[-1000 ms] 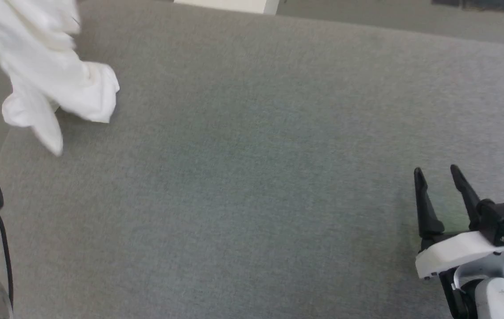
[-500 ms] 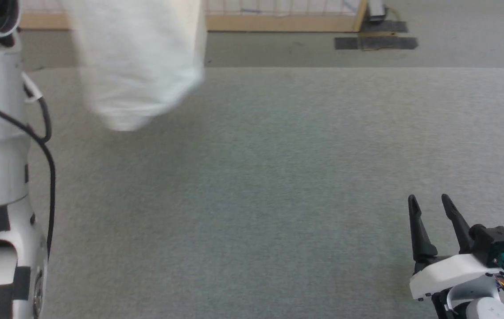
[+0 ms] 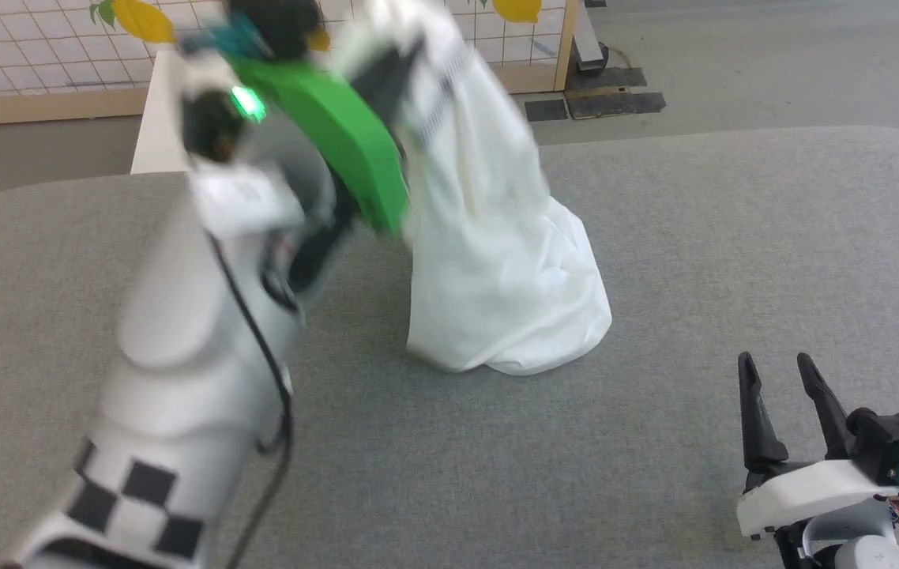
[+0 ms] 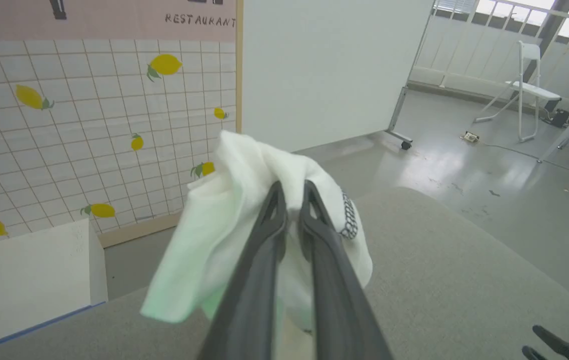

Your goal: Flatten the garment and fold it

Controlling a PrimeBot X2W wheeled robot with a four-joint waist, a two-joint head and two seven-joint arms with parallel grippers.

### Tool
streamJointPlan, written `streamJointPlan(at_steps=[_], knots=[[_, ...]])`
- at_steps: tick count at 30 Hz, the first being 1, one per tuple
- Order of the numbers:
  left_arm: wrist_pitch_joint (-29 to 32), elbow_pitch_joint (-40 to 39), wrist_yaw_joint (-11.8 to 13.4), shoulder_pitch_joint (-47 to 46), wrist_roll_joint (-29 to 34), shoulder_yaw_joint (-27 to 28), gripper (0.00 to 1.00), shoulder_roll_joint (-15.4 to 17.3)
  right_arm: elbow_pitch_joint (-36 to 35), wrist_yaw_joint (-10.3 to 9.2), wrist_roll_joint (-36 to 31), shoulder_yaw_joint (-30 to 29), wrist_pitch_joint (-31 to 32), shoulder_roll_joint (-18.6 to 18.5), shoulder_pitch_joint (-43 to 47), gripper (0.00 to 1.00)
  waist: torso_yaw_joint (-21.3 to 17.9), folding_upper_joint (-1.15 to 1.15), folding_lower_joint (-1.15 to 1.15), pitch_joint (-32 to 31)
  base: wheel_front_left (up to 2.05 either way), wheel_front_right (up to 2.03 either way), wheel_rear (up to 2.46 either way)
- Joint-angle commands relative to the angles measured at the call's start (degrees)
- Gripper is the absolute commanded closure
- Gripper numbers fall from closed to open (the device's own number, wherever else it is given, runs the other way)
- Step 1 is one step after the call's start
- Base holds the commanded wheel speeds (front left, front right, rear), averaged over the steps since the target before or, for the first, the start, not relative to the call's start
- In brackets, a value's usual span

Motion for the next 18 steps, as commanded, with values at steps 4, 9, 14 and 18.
streamJointPlan(at_steps=[4, 9, 14, 18], knots=[[1.16, 1.05, -0.39, 10.16, -0.58, -7.02, 1.00, -0.69, 0.64, -0.09, 0.49, 0.06, -0.67, -0.01, -0.08, 0.00, 0.08, 0.00, 0.00, 0.22, 0.00, 0.00, 0.00], [5.08, 4.58, -0.39, 18.66, 1.45, -18.72, 1.00, 1.58, 1.35, -0.09, 0.40, 0.20, -0.90, -0.01, -0.04, 0.00, 0.27, 0.00, 0.00, 0.27, 0.00, 0.00, 0.00], [11.18, 8.26, -0.40, 23.59, -0.69, -25.16, 1.00, 2.36, 2.06, -0.09, 0.52, 0.37, -1.09, -0.01, -0.04, 0.00, 0.97, 0.00, 0.00, 0.01, 0.00, 0.00, 0.00], [10.07, 8.49, 0.84, 24.70, -4.17, -22.22, 0.00, 1.31, 2.71, -0.09, 0.74, 0.64, -1.23, -0.01, 0.05, 0.00, 1.60, 0.00, 0.00, -0.61, 0.00, 0.00, 0.00]])
